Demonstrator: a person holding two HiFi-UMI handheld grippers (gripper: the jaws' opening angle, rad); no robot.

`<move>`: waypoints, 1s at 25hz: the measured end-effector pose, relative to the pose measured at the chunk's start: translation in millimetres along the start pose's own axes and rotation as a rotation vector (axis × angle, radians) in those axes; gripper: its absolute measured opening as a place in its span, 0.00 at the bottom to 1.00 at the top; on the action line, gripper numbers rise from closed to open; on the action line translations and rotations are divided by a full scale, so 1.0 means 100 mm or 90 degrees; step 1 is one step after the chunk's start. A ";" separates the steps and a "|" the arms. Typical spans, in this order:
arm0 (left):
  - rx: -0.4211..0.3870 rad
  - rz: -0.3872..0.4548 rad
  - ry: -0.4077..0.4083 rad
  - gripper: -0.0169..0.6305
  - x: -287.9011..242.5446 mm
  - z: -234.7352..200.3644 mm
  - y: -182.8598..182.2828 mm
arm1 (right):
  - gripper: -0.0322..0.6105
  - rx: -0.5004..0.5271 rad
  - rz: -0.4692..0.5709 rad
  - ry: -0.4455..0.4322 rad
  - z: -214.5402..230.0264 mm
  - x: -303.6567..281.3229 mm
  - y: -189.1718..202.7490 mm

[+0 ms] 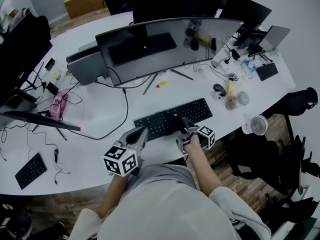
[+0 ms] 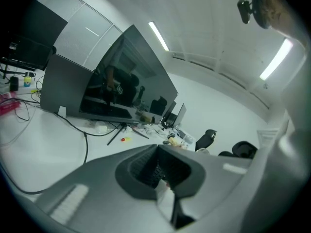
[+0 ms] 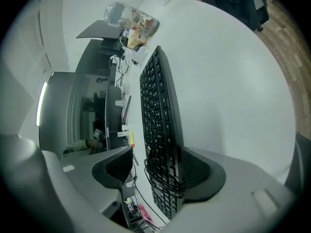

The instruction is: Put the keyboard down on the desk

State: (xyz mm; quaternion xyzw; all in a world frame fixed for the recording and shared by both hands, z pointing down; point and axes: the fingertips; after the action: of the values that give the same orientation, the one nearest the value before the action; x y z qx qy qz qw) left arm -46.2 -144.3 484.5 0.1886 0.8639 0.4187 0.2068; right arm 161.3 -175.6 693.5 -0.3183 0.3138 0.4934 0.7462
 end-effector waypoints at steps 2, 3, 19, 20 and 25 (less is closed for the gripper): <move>-0.003 0.000 0.001 0.03 0.00 0.02 0.01 | 0.50 0.002 -0.007 -0.003 0.01 0.03 0.02; -0.005 0.000 0.002 0.03 0.00 0.03 0.01 | 0.49 0.004 -0.009 -0.004 0.02 0.04 0.02; -0.021 -0.020 0.008 0.03 -0.06 0.19 0.12 | 0.28 0.056 -0.069 -0.121 -0.22 0.47 0.23; -0.024 -0.021 0.007 0.03 -0.06 0.20 0.13 | 0.26 0.069 -0.066 -0.120 -0.23 0.53 0.26; -0.028 -0.023 0.009 0.03 -0.10 0.23 0.15 | 0.21 0.155 -0.046 -0.154 -0.30 0.76 0.29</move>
State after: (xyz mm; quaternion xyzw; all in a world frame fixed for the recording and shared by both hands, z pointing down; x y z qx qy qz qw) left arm -23.7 -126.2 485.4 0.1650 0.8592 0.4353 0.2123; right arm 153.3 -149.8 611.2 -0.1746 0.2675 0.4594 0.8288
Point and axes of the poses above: the fingertips, and each gripper's own axes: x backward along the fingers, z to its right, y out of its underside, and after that the axes turned 15 degrees about y, right-handed
